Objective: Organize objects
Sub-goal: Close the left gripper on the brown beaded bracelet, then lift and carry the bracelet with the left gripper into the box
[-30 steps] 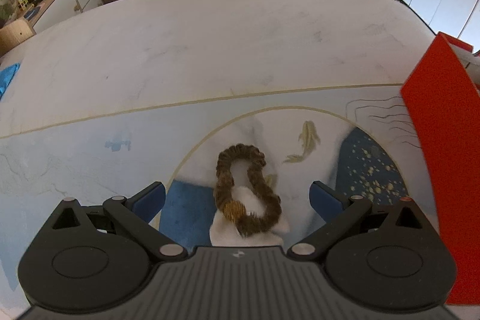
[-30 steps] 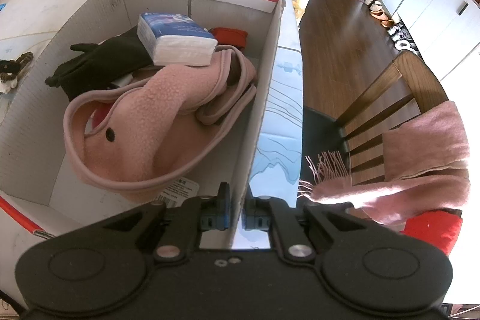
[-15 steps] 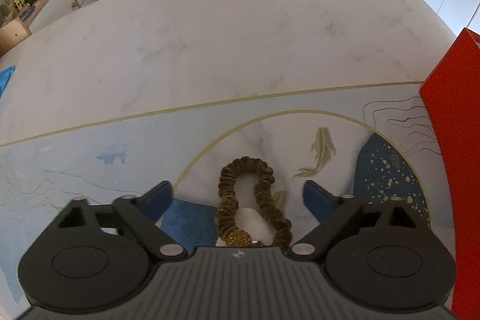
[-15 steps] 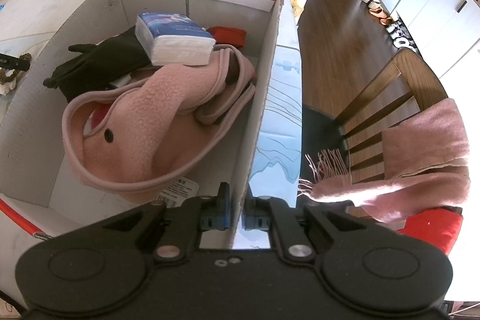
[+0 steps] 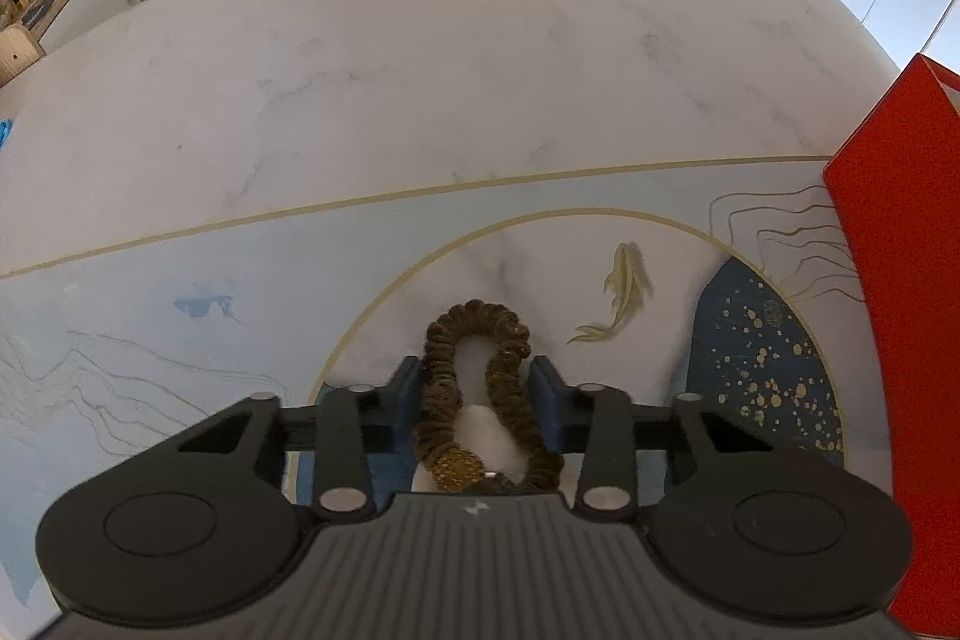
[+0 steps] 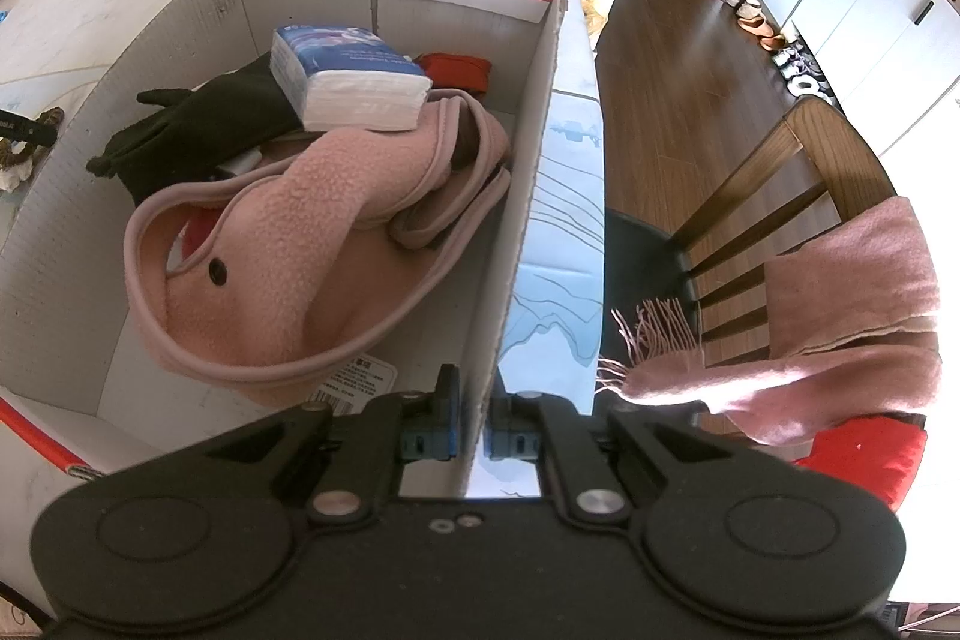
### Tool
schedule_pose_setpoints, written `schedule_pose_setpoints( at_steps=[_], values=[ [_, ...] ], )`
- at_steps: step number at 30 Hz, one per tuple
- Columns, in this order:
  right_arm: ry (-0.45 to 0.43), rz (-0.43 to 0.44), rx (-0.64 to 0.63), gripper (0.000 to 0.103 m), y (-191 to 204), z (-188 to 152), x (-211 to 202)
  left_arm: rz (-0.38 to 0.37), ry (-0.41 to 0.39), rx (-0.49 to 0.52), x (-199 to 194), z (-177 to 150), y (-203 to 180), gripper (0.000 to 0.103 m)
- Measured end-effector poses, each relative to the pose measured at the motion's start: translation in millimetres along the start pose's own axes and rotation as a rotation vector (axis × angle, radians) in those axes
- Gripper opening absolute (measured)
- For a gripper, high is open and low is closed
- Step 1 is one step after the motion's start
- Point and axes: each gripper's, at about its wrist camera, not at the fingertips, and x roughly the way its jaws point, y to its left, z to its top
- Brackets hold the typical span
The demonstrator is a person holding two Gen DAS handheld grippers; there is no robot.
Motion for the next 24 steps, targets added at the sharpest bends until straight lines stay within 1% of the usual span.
schedule_pose_setpoints(
  at_steps=[2,4,5,10,17,22,24],
  values=[
    [0.000,0.000,-0.001,0.006,-0.4,-0.4,0.1,-0.003,-0.005,0.007,-1.8,-0.9,-0.5,0.031],
    [0.000,0.000,0.000,0.006,0.1,0.1,0.0,-0.010,-0.008,0.022,-4.5,-0.2,-0.7,0.024],
    [0.000,-0.001,0.000,0.006,0.0,0.1,-0.1,-0.009,-0.012,0.026,-6.7,-0.3,-1.1,0.022],
    [-0.001,0.001,0.000,0.006,-0.1,0.2,0.7,-0.030,-0.035,0.026,-20.9,-0.5,-1.2,0.019],
    [-0.001,0.001,-0.001,0.007,0.9,1.1,0.3,-0.067,-0.067,0.033,-47.7,-4.8,-5.4,0.019],
    [-0.001,0.000,-0.002,0.007,1.9,1.9,1.0,-0.109,-0.087,0.055,-69.0,-8.7,-17.1,0.019],
    [-0.002,0.000,-0.002,0.007,2.1,1.9,1.0,-0.135,-0.107,0.066,-79.8,-10.1,-22.1,0.019]
  ],
)
